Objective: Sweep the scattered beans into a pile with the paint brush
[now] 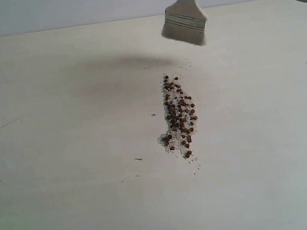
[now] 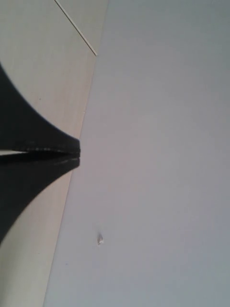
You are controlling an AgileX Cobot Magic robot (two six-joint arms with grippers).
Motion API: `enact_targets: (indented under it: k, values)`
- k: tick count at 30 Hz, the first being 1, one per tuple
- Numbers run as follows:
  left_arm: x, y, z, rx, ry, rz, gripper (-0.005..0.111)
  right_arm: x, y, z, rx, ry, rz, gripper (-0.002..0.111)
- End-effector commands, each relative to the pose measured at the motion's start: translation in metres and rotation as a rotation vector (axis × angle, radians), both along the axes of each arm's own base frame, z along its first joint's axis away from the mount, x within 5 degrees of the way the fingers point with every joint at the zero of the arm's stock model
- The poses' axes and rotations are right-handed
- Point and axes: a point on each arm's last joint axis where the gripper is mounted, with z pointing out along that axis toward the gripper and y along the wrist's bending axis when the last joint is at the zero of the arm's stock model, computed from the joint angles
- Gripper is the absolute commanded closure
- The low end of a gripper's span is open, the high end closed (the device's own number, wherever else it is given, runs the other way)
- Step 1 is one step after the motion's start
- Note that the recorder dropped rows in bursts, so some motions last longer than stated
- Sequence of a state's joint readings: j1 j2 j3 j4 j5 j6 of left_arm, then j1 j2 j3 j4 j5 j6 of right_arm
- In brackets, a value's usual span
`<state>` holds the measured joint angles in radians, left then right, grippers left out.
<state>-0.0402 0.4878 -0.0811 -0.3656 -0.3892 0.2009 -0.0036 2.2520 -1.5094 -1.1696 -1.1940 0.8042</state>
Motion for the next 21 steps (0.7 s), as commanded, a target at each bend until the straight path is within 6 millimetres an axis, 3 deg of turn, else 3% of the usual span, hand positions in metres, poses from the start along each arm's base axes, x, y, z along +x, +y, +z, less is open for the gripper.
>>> enact_targets:
  k: [1, 6, 15, 21]
  values:
    - [-0.001, 0.0, -0.001, -0.004, 0.001, -0.002, 0.107, 0.014, -0.004, -0.001, -0.006, -0.016, 0.044, 0.108]
    - [-0.001, 0.0, -0.001, -0.004, 0.001, -0.002, 0.107, 0.021, -0.007, 0.0, 0.052, 0.042, -0.005, 0.108]
    - [-0.001, 0.0, -0.001, -0.004, 0.001, -0.002, 0.107, 0.024, -0.009, -0.012, -0.094, 0.037, -0.052, 0.108]
    - [-0.001, 0.0, -0.001, -0.004, 0.001, -0.002, 0.107, 0.026, -0.009, -0.026, -0.088, 0.042, -0.051, 0.108]
